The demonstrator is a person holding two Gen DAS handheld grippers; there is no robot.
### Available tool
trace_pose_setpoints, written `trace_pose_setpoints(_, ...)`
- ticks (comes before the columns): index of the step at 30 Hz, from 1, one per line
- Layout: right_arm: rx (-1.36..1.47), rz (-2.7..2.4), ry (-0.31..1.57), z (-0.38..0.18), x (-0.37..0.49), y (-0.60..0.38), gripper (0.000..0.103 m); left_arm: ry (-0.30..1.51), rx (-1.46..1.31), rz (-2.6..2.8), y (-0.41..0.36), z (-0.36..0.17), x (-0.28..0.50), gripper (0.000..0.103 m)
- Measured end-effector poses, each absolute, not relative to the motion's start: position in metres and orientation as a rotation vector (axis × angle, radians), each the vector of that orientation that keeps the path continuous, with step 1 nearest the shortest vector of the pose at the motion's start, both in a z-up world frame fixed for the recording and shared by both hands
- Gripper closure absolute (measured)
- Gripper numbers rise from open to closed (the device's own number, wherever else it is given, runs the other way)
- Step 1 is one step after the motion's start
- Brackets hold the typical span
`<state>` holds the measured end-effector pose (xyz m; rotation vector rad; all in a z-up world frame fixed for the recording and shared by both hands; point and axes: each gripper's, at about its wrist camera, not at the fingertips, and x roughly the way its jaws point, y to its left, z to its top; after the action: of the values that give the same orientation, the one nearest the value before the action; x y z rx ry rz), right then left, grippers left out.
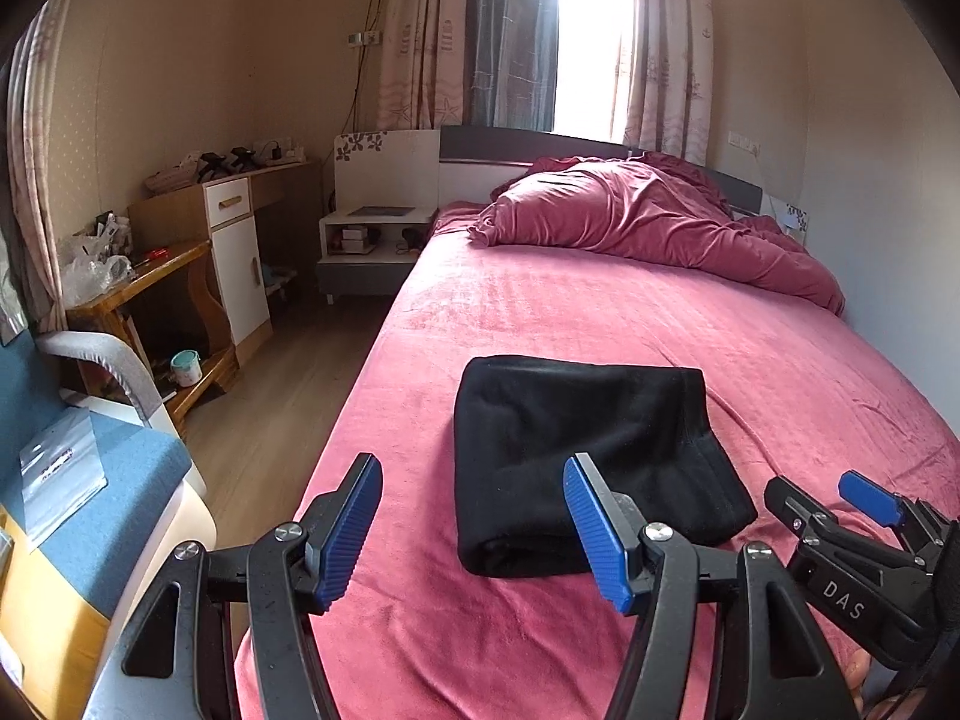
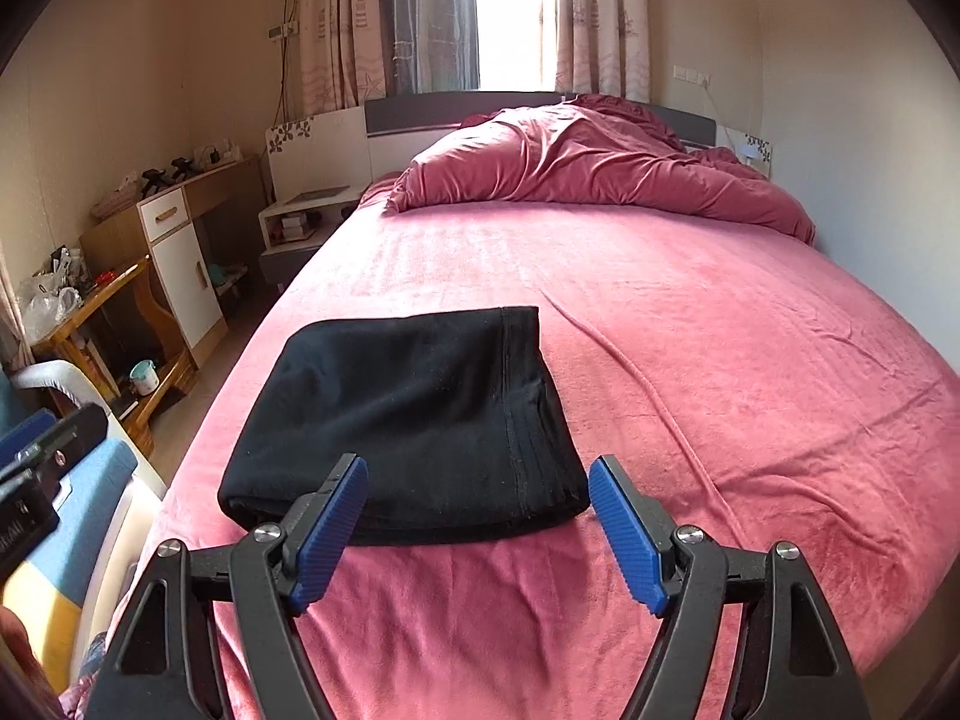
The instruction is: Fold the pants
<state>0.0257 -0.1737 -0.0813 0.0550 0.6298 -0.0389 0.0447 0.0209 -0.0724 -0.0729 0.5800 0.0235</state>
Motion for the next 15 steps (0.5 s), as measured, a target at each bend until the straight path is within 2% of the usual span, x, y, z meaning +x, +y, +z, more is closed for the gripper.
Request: trace_pose_setpoints(15, 0.039, -0.027, 0.616, -0.078, 0.023, -0.171, 0.025, 0.556, -0.077, 0.028, 0.019, -0.064, 0.034, 0.039)
